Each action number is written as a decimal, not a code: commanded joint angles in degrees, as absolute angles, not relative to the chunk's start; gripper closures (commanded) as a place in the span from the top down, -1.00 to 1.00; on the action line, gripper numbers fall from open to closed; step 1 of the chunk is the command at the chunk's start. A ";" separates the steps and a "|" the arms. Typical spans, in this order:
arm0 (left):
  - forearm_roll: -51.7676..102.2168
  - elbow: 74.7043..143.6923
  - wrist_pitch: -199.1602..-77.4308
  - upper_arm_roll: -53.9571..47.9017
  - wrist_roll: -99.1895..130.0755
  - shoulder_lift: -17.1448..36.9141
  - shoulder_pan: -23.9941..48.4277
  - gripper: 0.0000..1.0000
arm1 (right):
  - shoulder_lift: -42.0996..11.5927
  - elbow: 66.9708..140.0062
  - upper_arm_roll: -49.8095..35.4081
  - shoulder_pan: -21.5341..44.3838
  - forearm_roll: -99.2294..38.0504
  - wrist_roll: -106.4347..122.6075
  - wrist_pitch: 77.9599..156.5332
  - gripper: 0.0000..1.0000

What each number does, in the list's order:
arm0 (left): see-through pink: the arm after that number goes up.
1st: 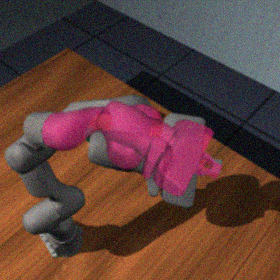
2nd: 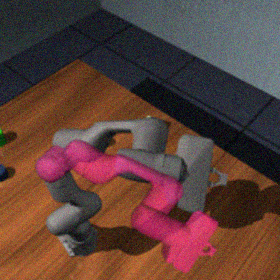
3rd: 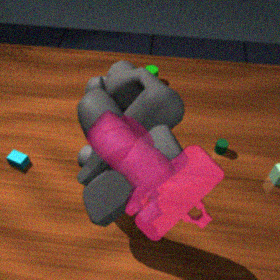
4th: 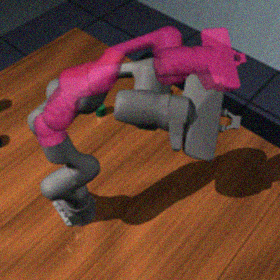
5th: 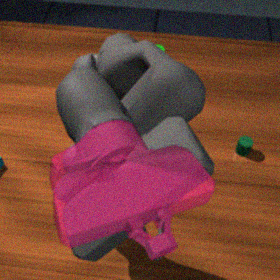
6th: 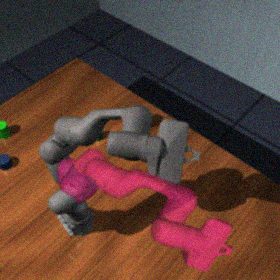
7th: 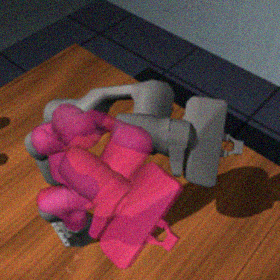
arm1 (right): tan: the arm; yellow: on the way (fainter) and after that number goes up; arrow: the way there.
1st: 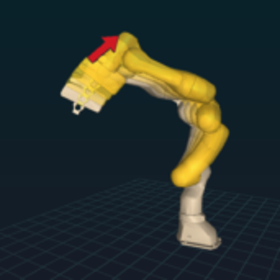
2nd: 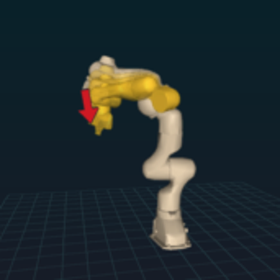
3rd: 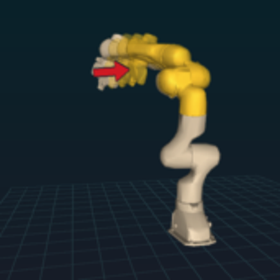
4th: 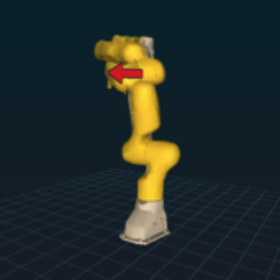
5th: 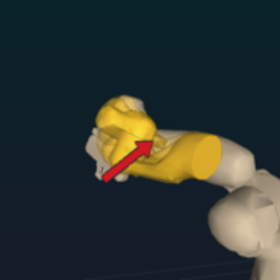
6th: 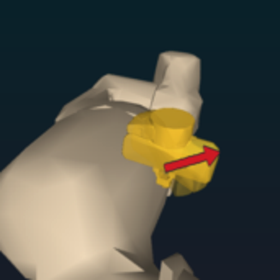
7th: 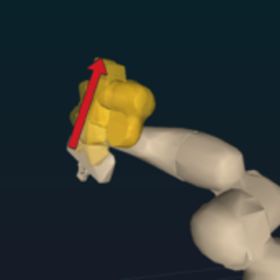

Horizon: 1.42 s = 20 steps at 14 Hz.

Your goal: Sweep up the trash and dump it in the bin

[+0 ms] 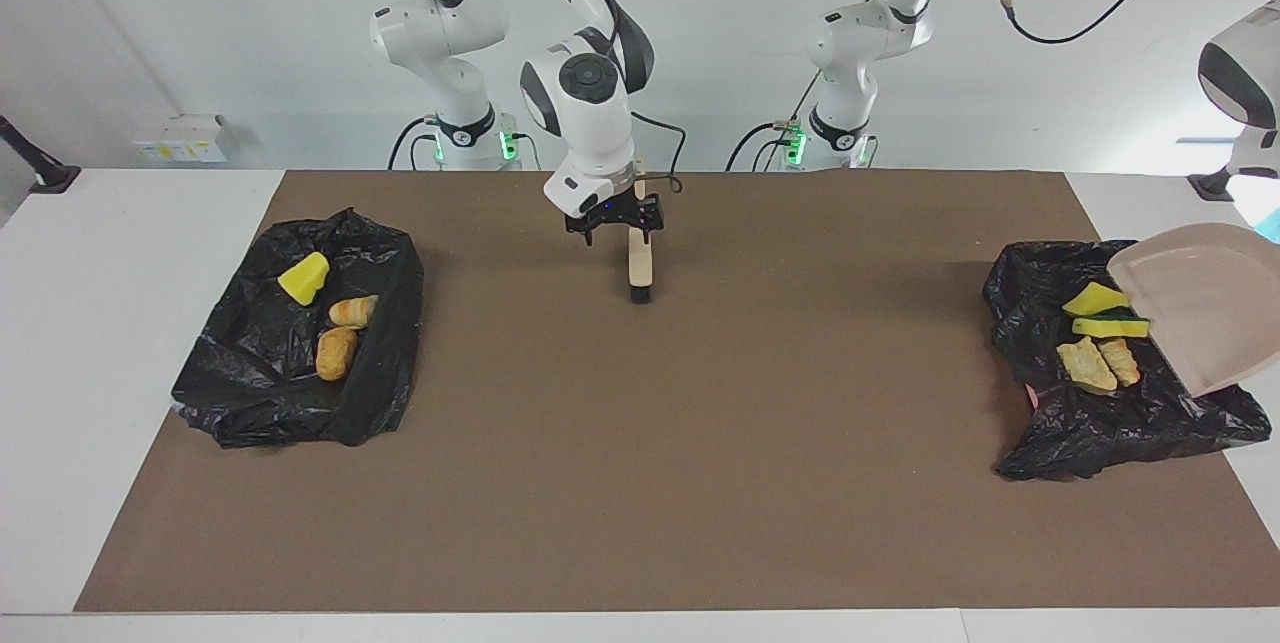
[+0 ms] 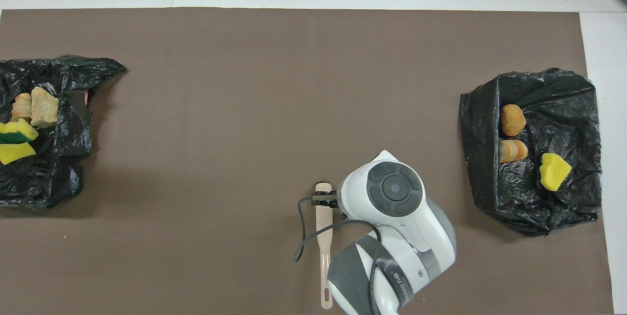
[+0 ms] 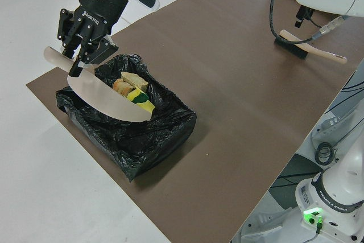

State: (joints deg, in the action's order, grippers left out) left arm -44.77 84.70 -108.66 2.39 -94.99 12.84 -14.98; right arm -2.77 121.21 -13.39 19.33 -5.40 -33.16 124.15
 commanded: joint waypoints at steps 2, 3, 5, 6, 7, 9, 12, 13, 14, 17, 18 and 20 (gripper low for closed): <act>-45.70 82.26 -101.26 2.37 -95.80 11.69 -11.44 -1.00 | -3.60 116.29 -13.89 13.63 -2.29 -30.07 123.84 1.00; -45.18 82.27 -101.16 2.37 -95.89 11.34 -10.90 -1.00 | -3.60 115.41 -13.89 12.84 -2.20 -29.80 123.49 1.00; -42.64 82.96 -101.16 0.97 -95.80 10.55 -9.50 -1.00 | -2.90 114.61 -13.80 11.08 -1.67 -29.71 123.05 1.00; -40.28 83.23 -100.81 0.88 -95.80 10.46 -8.97 -1.00 | -2.73 113.48 -13.80 10.20 -0.80 -29.62 122.35 1.00; -37.99 83.23 -100.46 0.97 -95.80 10.46 -7.83 -1.00 | -2.72 111.55 -13.80 9.33 -0.10 -29.62 119.99 1.00; -33.77 84.19 -100.37 0.88 -95.54 10.20 -5.81 -1.00 | -2.72 106.63 -13.80 7.39 0.26 -28.75 114.90 1.00; -28.76 84.90 -99.67 0.97 -94.14 9.76 -2.29 -1.00 | -1.33 102.14 -13.80 4.67 0.26 -23.84 108.74 1.00; -26.83 84.99 -99.67 0.97 -93.26 9.76 -1.59 -1.00 | -0.36 101.69 -13.80 3.96 0.26 -22.69 107.33 1.00; -25.33 85.34 -99.67 0.88 -91.51 9.84 -1.32 -1.00 | 0.61 101.60 -13.71 3.35 0.26 -22.07 106.10 1.00; -20.32 89.63 -99.93 0.88 -83.25 9.76 0.78 -1.00 | 3.86 99.94 -12.75 0.89 0.26 -17.78 100.57 1.00; -18.13 92.00 -100.45 0.88 -79.84 9.32 1.31 -1.00 | 4.04 98.37 -11.35 0.79 0.26 -15.23 98.02 1.00; -15.39 96.83 -101.59 0.79 -70.10 7.48 3.59 -1.00 | 4.22 94.07 -4.43 3.24 0.26 -10.57 92.75 1.00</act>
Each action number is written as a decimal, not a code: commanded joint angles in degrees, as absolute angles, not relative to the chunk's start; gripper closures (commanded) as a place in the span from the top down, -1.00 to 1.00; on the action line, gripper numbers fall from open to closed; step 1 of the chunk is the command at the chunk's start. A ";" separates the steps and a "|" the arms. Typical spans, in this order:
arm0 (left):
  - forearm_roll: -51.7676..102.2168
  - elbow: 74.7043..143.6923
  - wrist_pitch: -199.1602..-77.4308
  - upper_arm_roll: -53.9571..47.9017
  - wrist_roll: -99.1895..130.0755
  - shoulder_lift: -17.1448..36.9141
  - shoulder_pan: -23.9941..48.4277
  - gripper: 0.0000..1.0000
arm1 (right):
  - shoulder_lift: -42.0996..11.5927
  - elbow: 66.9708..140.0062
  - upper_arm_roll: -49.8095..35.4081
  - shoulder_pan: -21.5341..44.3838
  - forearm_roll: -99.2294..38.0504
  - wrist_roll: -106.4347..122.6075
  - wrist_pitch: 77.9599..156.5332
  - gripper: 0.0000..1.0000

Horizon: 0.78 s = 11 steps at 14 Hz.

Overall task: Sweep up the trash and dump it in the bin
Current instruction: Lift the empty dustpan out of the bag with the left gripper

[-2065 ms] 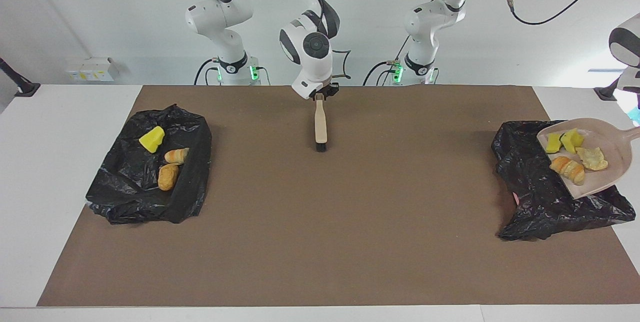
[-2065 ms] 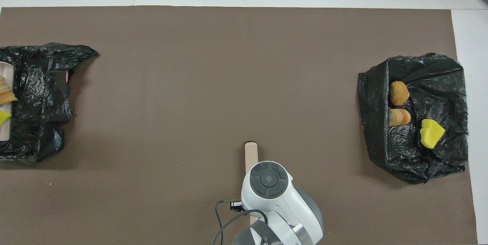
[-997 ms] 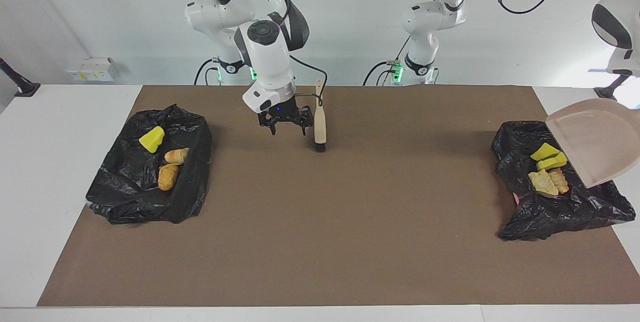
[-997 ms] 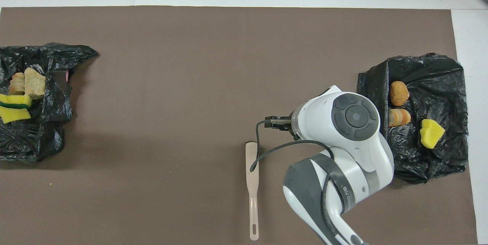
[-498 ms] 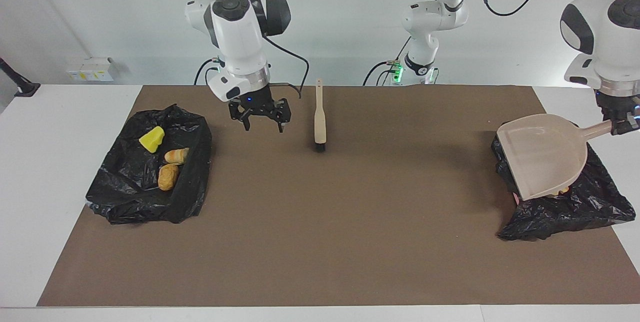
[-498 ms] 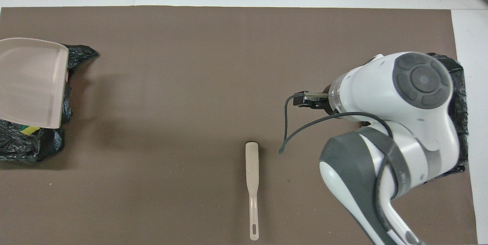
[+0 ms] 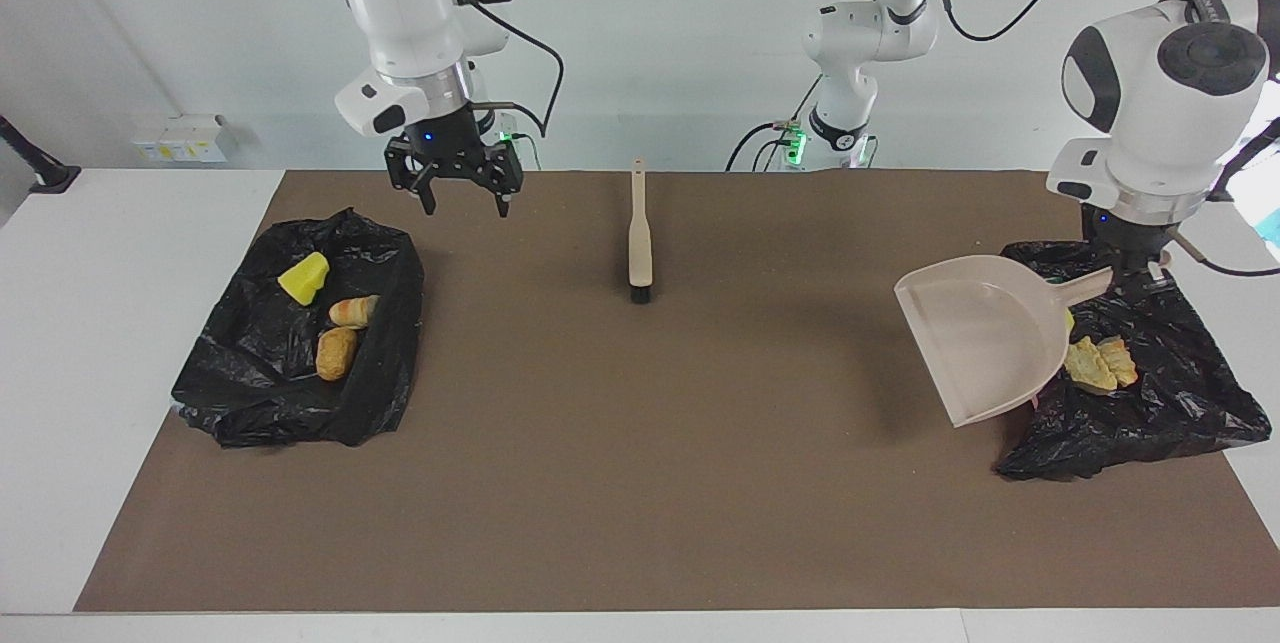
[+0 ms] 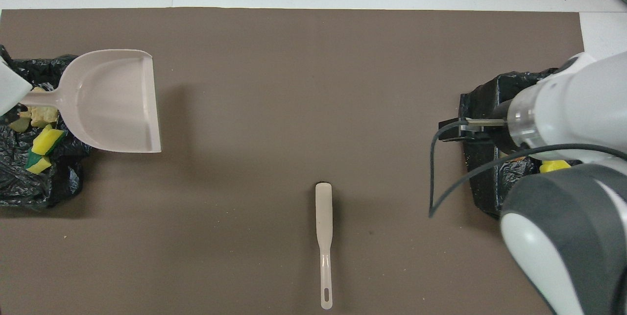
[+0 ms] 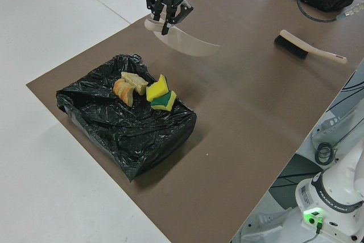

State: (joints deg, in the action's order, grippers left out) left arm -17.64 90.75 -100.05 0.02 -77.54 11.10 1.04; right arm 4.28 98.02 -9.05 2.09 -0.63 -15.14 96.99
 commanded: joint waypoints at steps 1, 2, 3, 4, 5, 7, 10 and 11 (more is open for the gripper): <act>-15.03 98.77 -102.21 0.88 -64.92 7.04 5.78 -1.00 | 4.22 92.74 -1.18 3.77 0.00 -8.37 90.81 1.00; -14.07 99.92 -102.30 0.79 -59.99 7.03 7.11 -1.00 | 4.22 91.68 0.51 3.69 -0.09 -6.17 89.92 1.00; -11.45 101.15 -102.83 0.79 -55.42 7.29 8.25 -1.00 | 4.13 91.32 1.14 3.60 0.26 -4.93 89.30 1.00; -9.16 102.73 -104.22 0.79 -50.76 7.29 9.74 -1.00 | 4.13 91.41 1.84 3.69 0.18 -4.49 89.38 1.00; -8.62 103.96 -105.54 0.79 -45.93 7.29 11.32 -1.00 | 4.65 92.02 1.85 3.60 0.09 -4.48 89.38 1.00; -7.83 105.02 -107.31 0.79 -36.35 7.82 15.45 -1.00 | 5.71 93.25 1.93 3.60 -0.09 -4.57 88.86 1.00; -3.09 105.29 -108.98 0.88 -20.36 7.73 21.25 -1.00 | 5.80 93.25 1.85 3.08 -0.97 -4.48 87.89 1.00; -1.95 105.21 -109.68 0.88 -15.34 7.73 23.18 -1.00 | 5.89 93.34 1.85 3.08 -0.88 -4.40 87.80 1.00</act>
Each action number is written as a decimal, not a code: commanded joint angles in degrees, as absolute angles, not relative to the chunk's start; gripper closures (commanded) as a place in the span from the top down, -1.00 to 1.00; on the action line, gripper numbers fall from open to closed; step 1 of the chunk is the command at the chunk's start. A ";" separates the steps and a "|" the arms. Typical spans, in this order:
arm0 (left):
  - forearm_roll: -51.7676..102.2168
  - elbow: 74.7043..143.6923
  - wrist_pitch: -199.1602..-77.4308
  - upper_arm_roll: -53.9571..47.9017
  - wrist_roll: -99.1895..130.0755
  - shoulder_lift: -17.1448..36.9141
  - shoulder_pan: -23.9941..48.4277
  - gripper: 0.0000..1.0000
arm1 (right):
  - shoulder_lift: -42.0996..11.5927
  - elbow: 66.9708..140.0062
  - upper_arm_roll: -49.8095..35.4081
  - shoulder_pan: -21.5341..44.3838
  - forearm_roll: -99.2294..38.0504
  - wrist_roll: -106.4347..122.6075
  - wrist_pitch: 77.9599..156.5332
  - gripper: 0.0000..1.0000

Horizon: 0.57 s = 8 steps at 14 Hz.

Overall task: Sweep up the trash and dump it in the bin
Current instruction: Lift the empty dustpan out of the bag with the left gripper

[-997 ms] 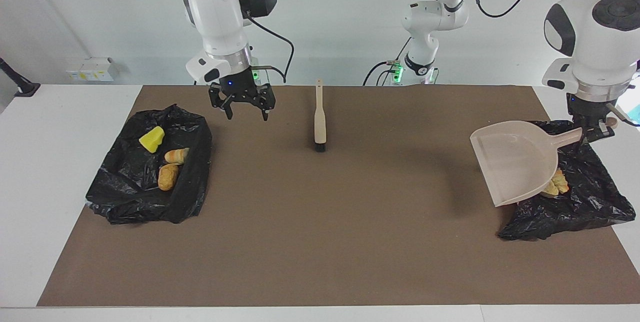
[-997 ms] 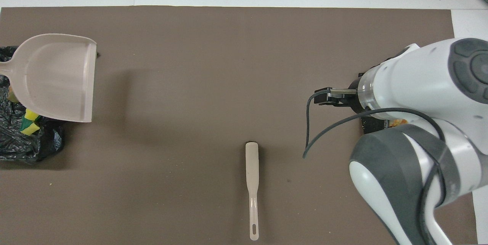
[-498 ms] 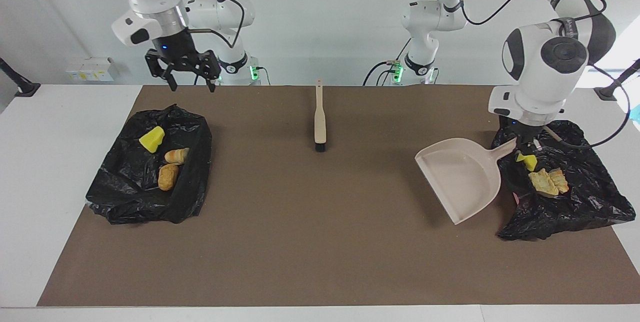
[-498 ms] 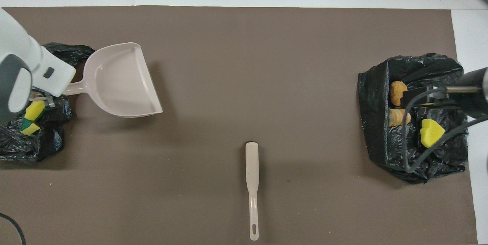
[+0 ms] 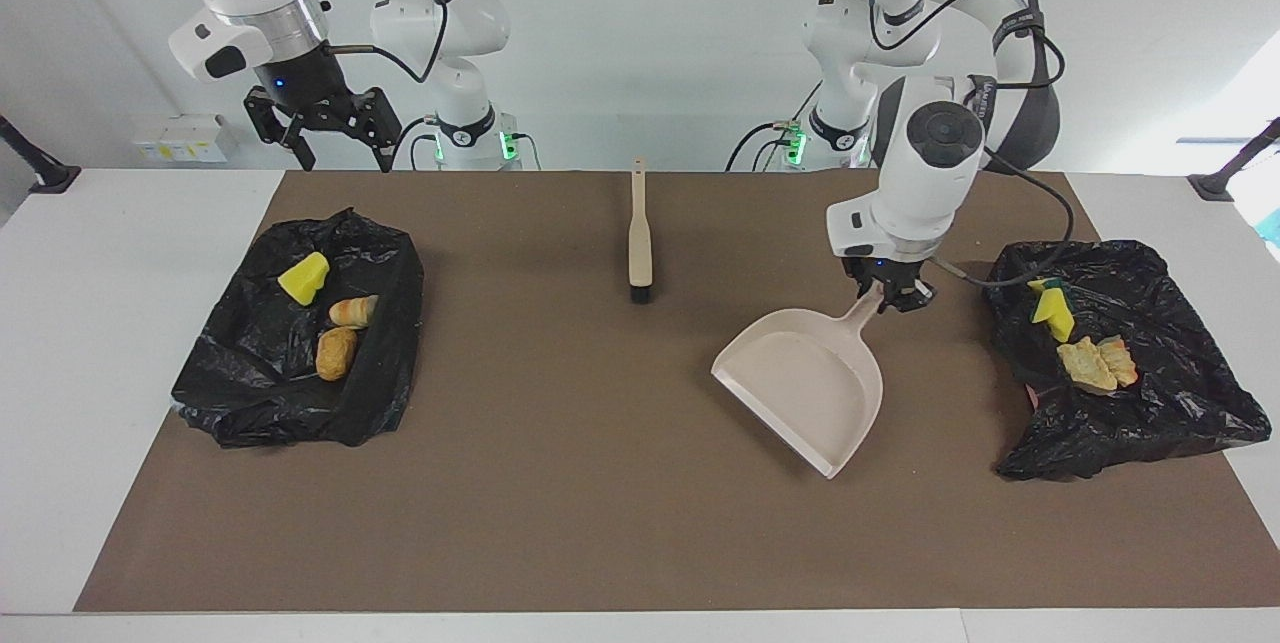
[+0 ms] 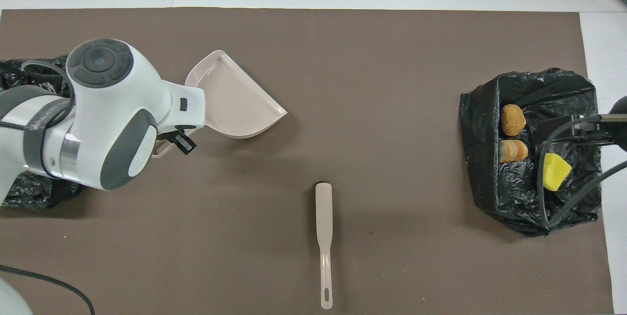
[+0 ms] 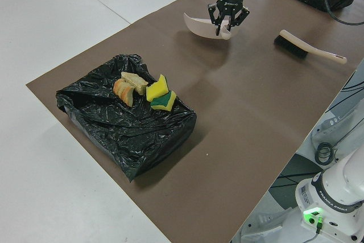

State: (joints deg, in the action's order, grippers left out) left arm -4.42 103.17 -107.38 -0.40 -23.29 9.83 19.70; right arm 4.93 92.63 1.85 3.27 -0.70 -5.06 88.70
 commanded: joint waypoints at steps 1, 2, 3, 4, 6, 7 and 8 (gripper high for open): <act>-1.50 105.12 -110.30 0.88 -10.59 7.82 25.03 -1.00 | 5.89 93.34 1.93 2.99 -0.53 -4.13 87.98 1.00; -1.41 104.77 -110.82 0.88 -5.94 8.00 27.48 -1.00 | 5.71 93.25 2.11 2.81 -0.09 -3.35 88.41 1.00; -1.41 104.42 -111.35 0.88 -1.89 8.35 29.51 -1.00 | 5.71 93.08 2.20 2.73 0.09 -2.38 88.24 1.00; -1.06 104.24 -112.23 0.88 2.68 8.44 30.75 -1.00 | 5.80 93.08 2.89 2.55 0.17 -1.68 87.63 1.00; 1.92 103.54 -114.60 0.88 9.81 10.27 33.91 -1.00 | 5.80 92.64 3.77 2.20 0.26 -0.19 85.88 1.00; 2.11 103.10 -116.18 0.88 13.67 11.68 35.58 -1.00 | 5.97 92.38 4.30 2.28 0.35 2.17 84.04 1.00; 2.11 102.23 -117.84 0.88 17.37 13.17 36.64 -1.00 | 6.85 91.76 4.31 2.29 0.35 3.68 82.63 1.00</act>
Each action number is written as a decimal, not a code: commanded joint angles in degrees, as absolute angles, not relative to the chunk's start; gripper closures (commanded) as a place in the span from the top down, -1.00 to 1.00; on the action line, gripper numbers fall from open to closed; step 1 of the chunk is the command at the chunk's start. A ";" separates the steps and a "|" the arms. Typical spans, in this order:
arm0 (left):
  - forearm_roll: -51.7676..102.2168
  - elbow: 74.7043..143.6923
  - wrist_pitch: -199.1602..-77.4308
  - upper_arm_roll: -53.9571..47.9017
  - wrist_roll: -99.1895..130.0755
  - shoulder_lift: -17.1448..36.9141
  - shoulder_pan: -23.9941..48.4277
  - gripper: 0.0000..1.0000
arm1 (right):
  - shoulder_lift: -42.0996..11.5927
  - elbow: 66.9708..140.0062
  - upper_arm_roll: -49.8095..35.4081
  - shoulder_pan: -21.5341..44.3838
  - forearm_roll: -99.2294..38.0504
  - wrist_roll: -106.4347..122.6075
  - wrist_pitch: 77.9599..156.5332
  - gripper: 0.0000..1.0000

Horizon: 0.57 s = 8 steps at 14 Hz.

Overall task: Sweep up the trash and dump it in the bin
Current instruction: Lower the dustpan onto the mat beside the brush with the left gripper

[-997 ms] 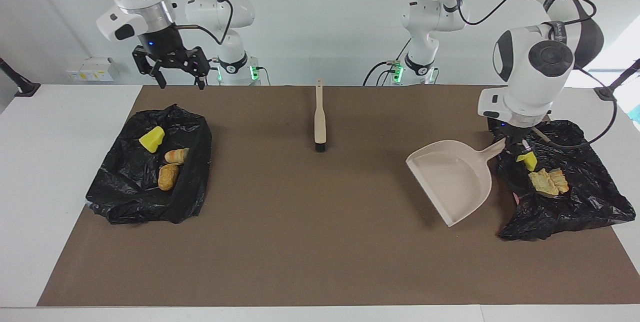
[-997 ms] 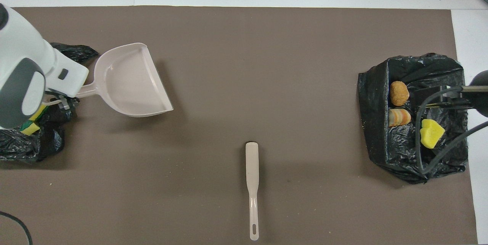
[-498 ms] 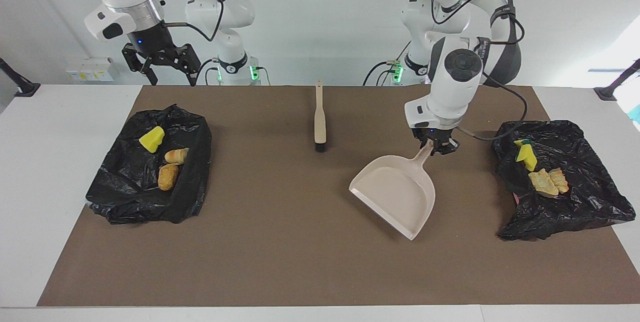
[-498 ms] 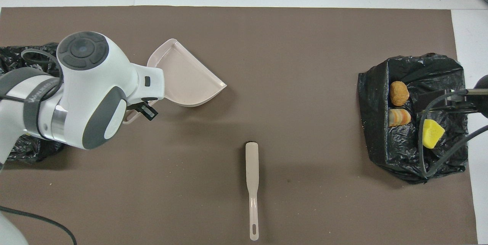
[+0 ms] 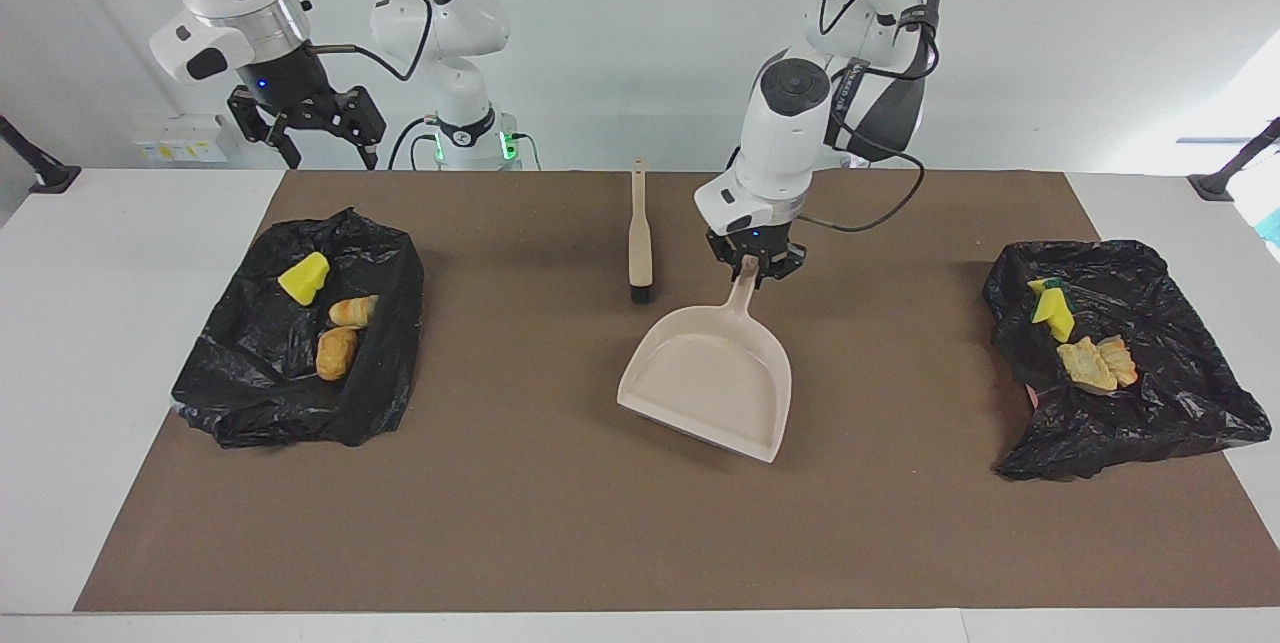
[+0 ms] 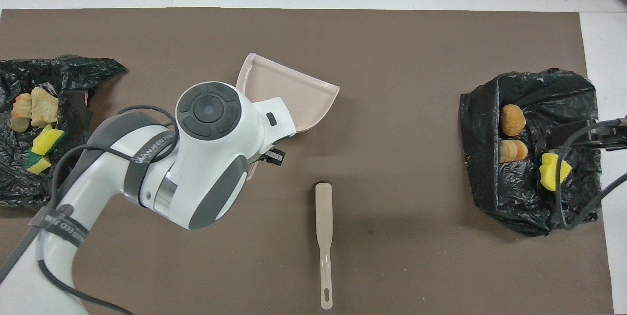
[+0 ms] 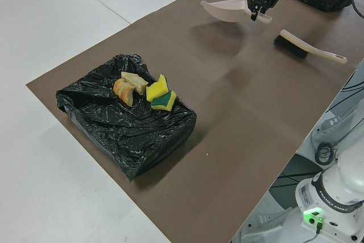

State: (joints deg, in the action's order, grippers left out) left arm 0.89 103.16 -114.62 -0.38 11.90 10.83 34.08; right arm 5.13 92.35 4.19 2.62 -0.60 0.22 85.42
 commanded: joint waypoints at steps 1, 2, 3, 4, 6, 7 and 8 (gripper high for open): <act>2.20 100.82 -118.91 0.88 20.19 14.66 37.69 -1.00 | 7.12 92.02 4.31 2.20 0.53 3.69 82.62 1.00; 2.89 99.68 -119.87 0.79 21.95 15.90 38.31 -1.00 | 7.73 92.28 4.39 2.20 0.53 3.69 83.05 1.00; 5.16 98.01 -121.27 0.88 23.80 17.39 38.58 -1.00 | 7.82 92.46 4.39 2.28 0.53 3.52 83.14 1.00; 6.32 96.78 -121.64 0.88 24.69 18.88 39.54 -1.00 | 7.91 92.63 4.22 2.37 0.44 3.43 83.14 1.00; 6.33 96.42 -122.60 0.88 25.83 19.86 40.34 -1.00 | 7.91 92.64 4.04 2.37 0.26 3.34 83.23 1.00; 6.07 96.42 -122.78 0.88 26.88 20.04 40.52 -1.00 | 7.91 92.64 4.04 2.37 0.26 3.34 83.23 1.00; 5.72 96.50 -122.96 0.97 28.11 21.26 41.74 -1.00 | 7.91 92.64 4.04 2.37 0.26 3.43 83.15 1.00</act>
